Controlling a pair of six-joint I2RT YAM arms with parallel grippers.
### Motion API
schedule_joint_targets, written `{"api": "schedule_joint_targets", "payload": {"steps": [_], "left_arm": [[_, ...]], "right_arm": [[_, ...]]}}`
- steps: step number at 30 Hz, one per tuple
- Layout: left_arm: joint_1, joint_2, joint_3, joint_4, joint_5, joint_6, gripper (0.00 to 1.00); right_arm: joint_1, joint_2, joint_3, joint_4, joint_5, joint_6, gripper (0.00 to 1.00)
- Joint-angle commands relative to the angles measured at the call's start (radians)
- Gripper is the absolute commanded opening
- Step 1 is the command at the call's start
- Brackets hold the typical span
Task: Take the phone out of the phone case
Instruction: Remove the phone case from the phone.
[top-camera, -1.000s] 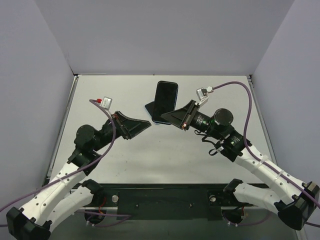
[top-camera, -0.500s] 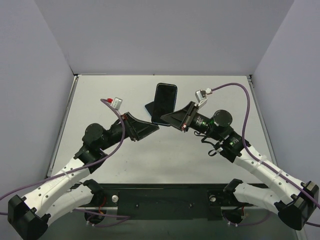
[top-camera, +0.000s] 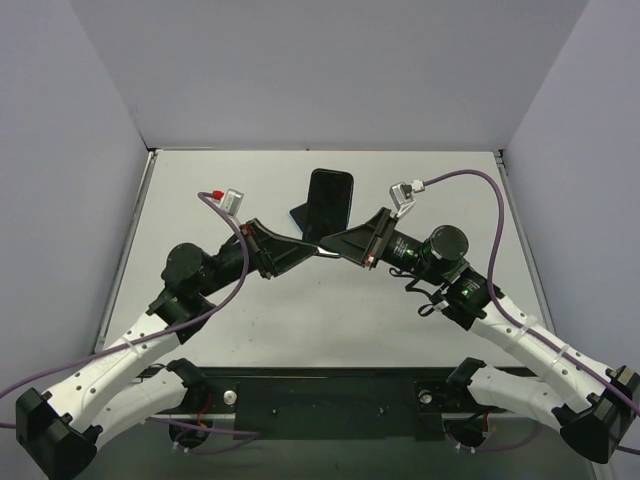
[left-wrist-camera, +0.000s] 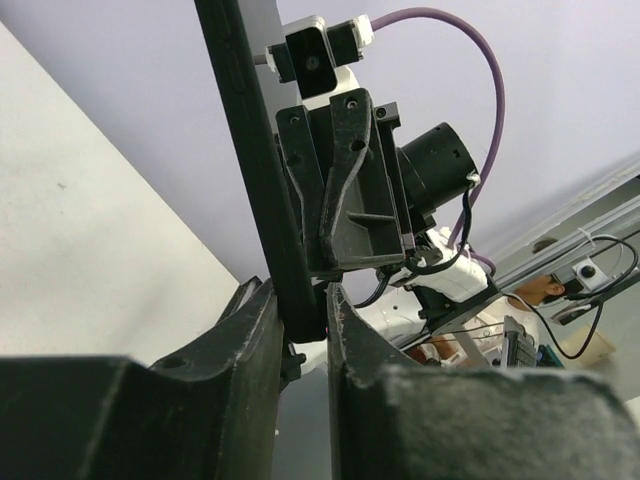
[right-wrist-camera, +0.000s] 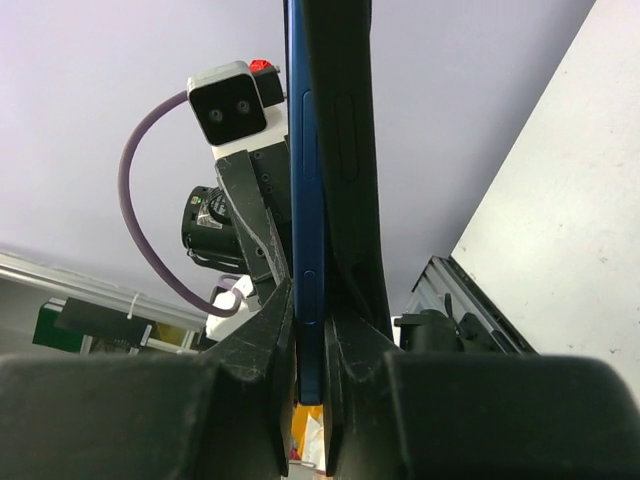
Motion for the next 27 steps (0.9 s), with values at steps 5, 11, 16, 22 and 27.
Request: {"api": "schedule_joint_targets", "payload": {"steps": [5,11,16,22,27], "left_arm": [[-0.003,-0.046,0.047,0.055,0.214,0.385,0.07],[-0.003,-0.092,0.049,-0.129,0.28,0.713,0.0],[0.0,-0.075,0.064,-0.204,0.222,0.792,0.0],[0.006,-0.068,0.053,-0.261,0.015,0.725,0.0],[0.008,-0.097,0.015,-0.166,0.05,0.574,0.2]], "right_arm": [[-0.005,-0.003,0.011,0.237,-0.102,0.194,0.0],[-0.012,-0.008,0.031,0.305,-0.19,0.328,0.0],[-0.019,0.043,0.016,0.562,-0.216,0.536,0.0],[-0.027,0.035,0.017,0.541,-0.213,0.52,0.0],[-0.035,-0.009,0.026,0.362,-0.215,0.376,0.0]]}}
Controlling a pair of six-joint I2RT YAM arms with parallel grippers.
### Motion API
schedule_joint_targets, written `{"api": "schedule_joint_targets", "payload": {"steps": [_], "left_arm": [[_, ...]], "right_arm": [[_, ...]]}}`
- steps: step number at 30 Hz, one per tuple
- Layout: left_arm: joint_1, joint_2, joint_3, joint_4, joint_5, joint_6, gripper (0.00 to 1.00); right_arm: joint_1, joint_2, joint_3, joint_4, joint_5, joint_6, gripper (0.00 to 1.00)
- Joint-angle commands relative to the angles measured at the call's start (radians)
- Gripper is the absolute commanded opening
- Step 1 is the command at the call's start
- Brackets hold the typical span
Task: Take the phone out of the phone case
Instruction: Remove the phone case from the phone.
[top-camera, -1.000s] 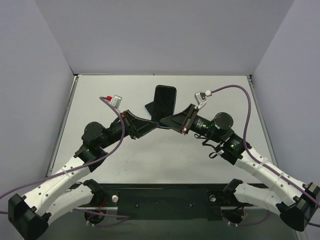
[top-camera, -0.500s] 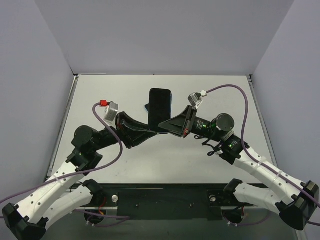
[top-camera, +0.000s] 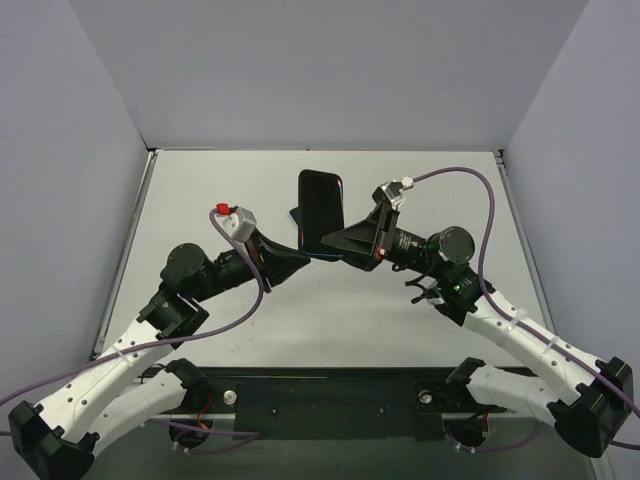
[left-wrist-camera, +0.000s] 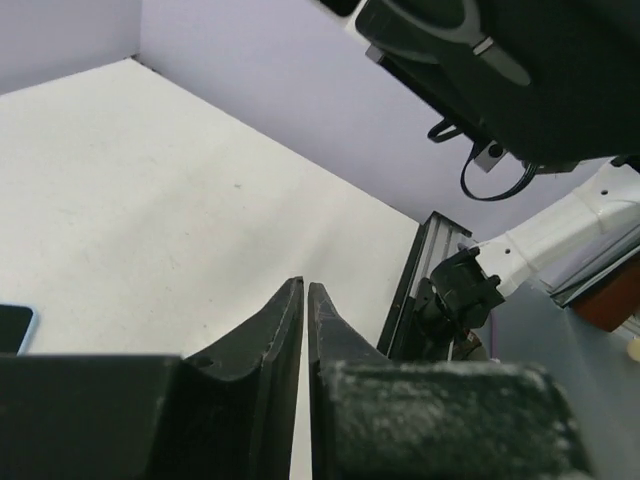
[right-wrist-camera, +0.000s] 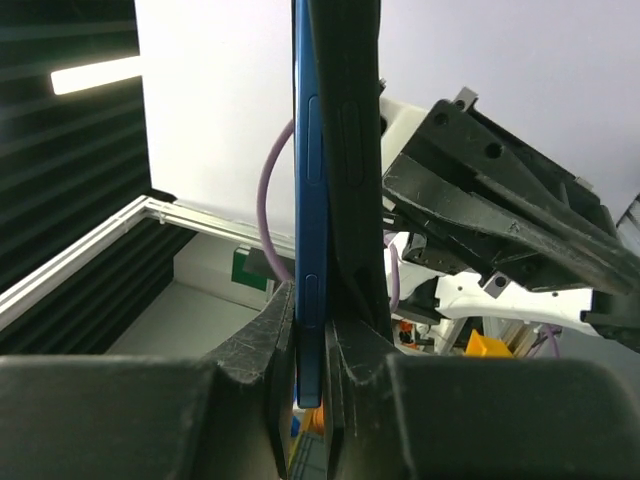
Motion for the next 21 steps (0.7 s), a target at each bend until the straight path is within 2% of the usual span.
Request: {"api": "schedule_joint_targets", "payload": {"steps": [1,2,3,5,8,13,16,21], "left_arm": [[0.001,-0.054,-0.039,0.085,0.016,-0.142,0.34],[-0.001,-0.088,-0.055,0.14,0.03,-0.162,0.65],[-0.002,-0.105,-0.076,0.167,0.038,-0.212,0.78],[-0.002,-0.151,-0.102,0.28,0.046,-0.286,0.81],[-0.002,-0.163,-0.081,0.328,-0.005,-0.396,0.82],[-0.002,-0.079,-0.015,0.363,-0.017,-0.58,0.84],[-0.001,-0.038,0.002,0.377,-0.023,-0.599,0.84],[-0.002,0.01,0.017,0.411,0.013,-0.605,0.77]], "right_arm": [[-0.012,-0.075,0.053,-0.001,-0.004,-0.108,0.0],[-0.012,-0.091,0.055,-0.051,0.007,-0.148,0.0],[-0.015,-0.097,0.073,-0.093,0.014,-0.183,0.0],[-0.012,-0.112,0.105,-0.225,0.028,-0.322,0.0],[-0.009,-0.12,0.145,-0.357,0.042,-0.429,0.0],[0.004,-0.115,0.167,-0.392,0.06,-0.516,0.0],[0.02,-0.117,0.181,-0.426,0.08,-0.556,0.0],[0.039,-0.12,0.19,-0.46,0.117,-0.607,0.0]]}}
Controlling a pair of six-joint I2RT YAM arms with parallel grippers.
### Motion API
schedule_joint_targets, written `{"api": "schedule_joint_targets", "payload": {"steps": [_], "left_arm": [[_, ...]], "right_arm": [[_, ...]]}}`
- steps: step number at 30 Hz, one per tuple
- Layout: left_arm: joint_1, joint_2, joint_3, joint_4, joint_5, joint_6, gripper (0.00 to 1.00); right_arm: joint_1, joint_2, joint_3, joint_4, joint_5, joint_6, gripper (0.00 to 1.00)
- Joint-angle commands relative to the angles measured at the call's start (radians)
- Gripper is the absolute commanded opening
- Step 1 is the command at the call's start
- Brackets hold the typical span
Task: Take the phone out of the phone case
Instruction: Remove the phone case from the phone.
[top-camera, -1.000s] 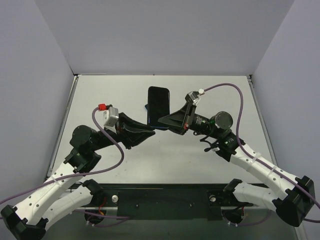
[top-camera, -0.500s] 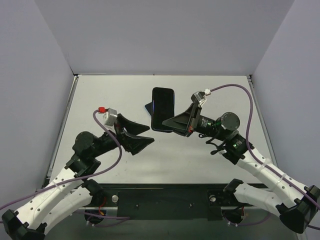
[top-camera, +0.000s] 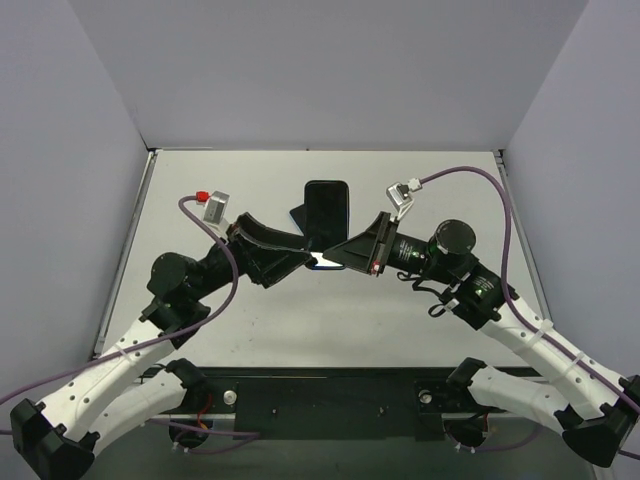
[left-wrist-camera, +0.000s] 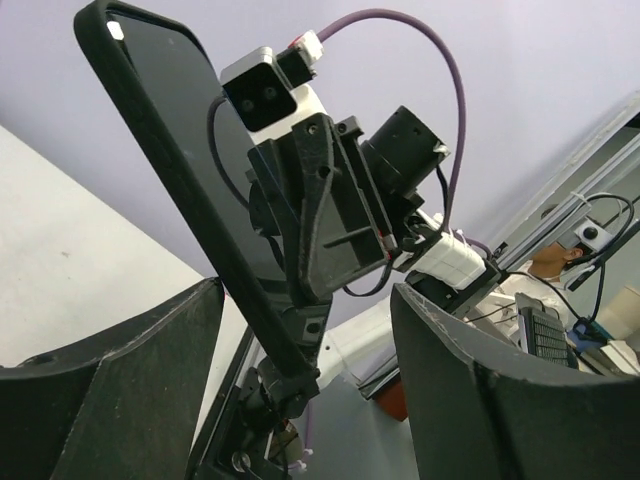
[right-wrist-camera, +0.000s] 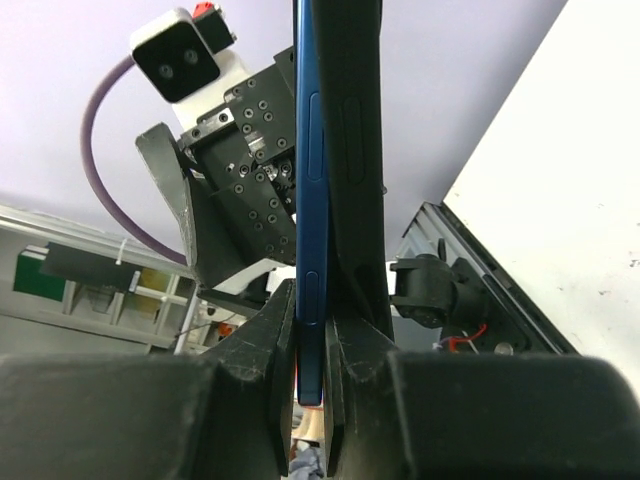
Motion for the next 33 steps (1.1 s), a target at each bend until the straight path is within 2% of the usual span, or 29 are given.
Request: {"api": "schedule_joint_targets", "payload": {"steps": [1,4,7,12,15,21,25,27,28,31,33], "left_arm": [[-0.002,0.027,0.057,0.082,0.025,-0.049,0.75],[-0.005,0.032,0.055,0.062,0.028,-0.046,0.69],[-0.003,0.03,0.046,0.09,0.065,-0.054,0.51],[-0.01,0.046,0.046,0.098,0.131,-0.051,0.46],[-0.013,0.061,0.058,0.124,0.168,-0.054,0.36],[-0.019,0.081,0.072,0.133,0.199,-0.051,0.38],[-0.019,0.076,0.069,0.142,0.214,-0.043,0.33],[-0.019,0.075,0.072,0.148,0.229,-0.023,0.2],[-0.019,0.072,0.074,0.156,0.246,0.0,0.08],[-0.017,0.052,0.071,0.182,0.275,0.078,0.02],[-0.016,0.053,0.087,0.152,0.306,0.214,0.0]], "right_arm": [[0.019,-0.035,0.072,0.065,0.039,-0.087,0.0],[0.019,-0.043,0.079,0.036,0.063,-0.11,0.0],[0.018,-0.051,0.077,0.025,0.091,-0.128,0.0],[0.018,-0.046,0.074,0.037,0.122,-0.131,0.0],[0.016,-0.043,0.079,0.037,0.125,-0.13,0.0],[0.016,-0.034,0.088,0.037,0.143,-0.136,0.0],[0.016,-0.032,0.088,0.016,0.149,-0.145,0.0],[0.015,-0.026,0.088,0.017,0.139,-0.131,0.0],[0.015,-0.023,0.089,0.02,0.12,-0.107,0.0],[0.013,-0.019,0.067,0.078,0.059,-0.026,0.0],[0.007,-0.013,0.04,0.143,-0.001,0.06,0.0]]}}
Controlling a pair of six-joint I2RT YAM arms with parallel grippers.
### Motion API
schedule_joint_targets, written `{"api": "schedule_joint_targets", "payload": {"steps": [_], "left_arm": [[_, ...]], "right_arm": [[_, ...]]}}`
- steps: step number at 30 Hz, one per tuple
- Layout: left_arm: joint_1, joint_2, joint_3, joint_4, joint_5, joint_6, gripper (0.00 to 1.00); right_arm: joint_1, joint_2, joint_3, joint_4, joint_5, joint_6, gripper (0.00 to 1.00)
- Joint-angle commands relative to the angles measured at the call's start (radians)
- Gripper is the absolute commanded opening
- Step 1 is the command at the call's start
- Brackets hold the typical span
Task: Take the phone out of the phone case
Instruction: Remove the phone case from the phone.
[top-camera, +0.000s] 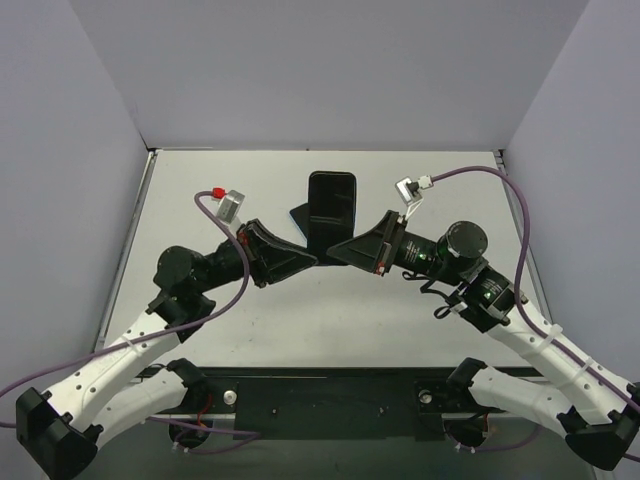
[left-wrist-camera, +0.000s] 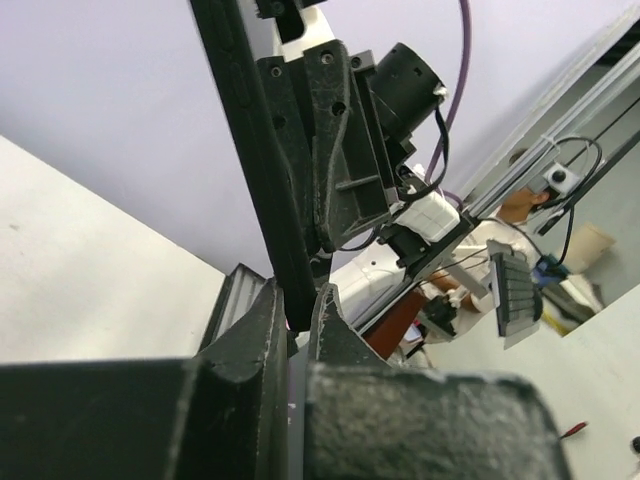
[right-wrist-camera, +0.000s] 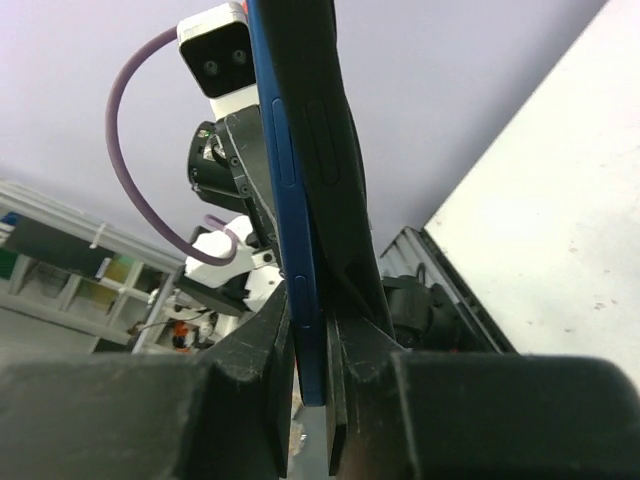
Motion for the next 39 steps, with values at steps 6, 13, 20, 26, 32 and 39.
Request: {"api": "schedule_joint_targets", "payload": {"steps": [6,13,20,26,32,39], "left_arm": [[-0.012,-0.023,0.071,0.043,0.307,0.563,0.0],[0.02,0.069,0.16,-0.166,0.31,0.751,0.0],[0.088,0.052,0.099,-0.212,0.088,0.736,0.0],[0.068,-0.03,0.045,-0.139,0.126,0.515,0.46],[0.051,-0.227,-0.05,-0.068,-0.081,0.269,0.82],[0.051,-0.13,0.027,-0.14,-0.205,0.154,0.83]], "right_arm": [[-0.021,0.081,-0.101,0.69,-0.127,0.704,0.0],[-0.021,0.103,-0.072,0.724,-0.139,0.735,0.0],[-0.033,0.1,-0.074,0.747,-0.135,0.731,0.0],[-0.085,0.041,-0.037,0.493,-0.136,0.52,0.0],[-0.099,0.075,-0.035,0.489,-0.133,0.488,0.0],[-0.099,0.103,-0.034,0.528,-0.13,0.496,0.0]]}}
